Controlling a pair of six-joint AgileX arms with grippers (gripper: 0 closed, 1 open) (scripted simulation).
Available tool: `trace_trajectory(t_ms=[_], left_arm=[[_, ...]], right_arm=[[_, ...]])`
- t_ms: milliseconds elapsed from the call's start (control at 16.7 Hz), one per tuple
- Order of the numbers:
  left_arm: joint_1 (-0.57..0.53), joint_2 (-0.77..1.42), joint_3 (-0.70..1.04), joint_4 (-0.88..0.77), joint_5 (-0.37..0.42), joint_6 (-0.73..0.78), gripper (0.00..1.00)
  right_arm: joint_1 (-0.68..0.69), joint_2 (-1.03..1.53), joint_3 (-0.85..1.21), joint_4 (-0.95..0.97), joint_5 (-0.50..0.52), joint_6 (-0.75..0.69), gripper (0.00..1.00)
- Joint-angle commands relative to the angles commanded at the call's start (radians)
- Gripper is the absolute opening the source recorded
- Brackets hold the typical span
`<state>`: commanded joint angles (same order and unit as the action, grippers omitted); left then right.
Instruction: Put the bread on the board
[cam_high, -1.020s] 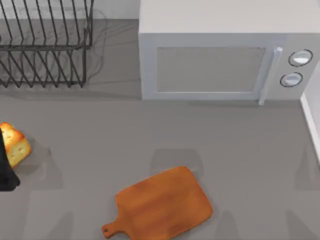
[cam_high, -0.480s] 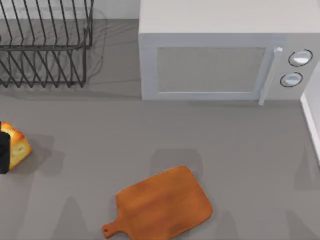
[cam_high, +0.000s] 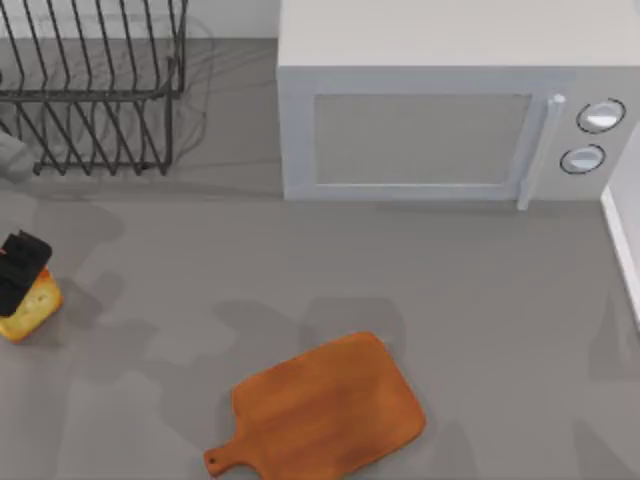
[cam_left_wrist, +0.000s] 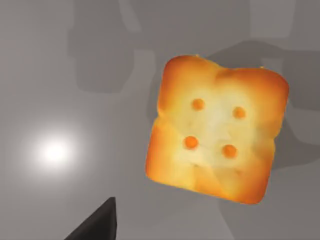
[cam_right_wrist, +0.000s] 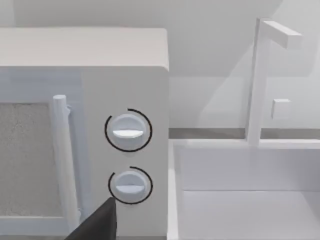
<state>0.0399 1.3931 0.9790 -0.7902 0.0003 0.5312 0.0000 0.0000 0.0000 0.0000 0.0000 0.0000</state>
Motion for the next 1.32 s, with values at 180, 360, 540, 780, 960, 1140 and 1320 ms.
trace_trajectory(t_ms=[180,360,540,780,960,1140,1320], left_arm=[[0.005,0.217,0.166,-0.127,0.001,0.089,1.00],[0.010,0.382,0.290,-0.215,0.001,0.153,1.00],[0.013,0.459,0.353,-0.258,0.001,0.184,1.00],[0.013,0.464,0.359,-0.261,0.001,0.187,1.00],[0.009,0.469,0.343,-0.242,0.001,0.184,1.00],[0.012,0.506,0.291,-0.151,0.001,0.186,1.00],[0.014,0.551,0.228,-0.038,0.001,0.188,1.00]], right_arm=[[0.000,0.000,0.000,0.000,0.000,0.000,1.00],[0.000,0.000,0.000,0.000,0.000,0.000,1.00],[0.000,0.000,0.000,0.000,0.000,0.000,1.00],[0.000,0.000,0.000,0.000,0.000,0.000,1.00],[0.000,0.000,0.000,0.000,0.000,0.000,1.00],[0.000,0.000,0.000,0.000,0.000,0.000,1.00],[0.000,0.000,0.000,0.000,0.000,0.000,1.00]])
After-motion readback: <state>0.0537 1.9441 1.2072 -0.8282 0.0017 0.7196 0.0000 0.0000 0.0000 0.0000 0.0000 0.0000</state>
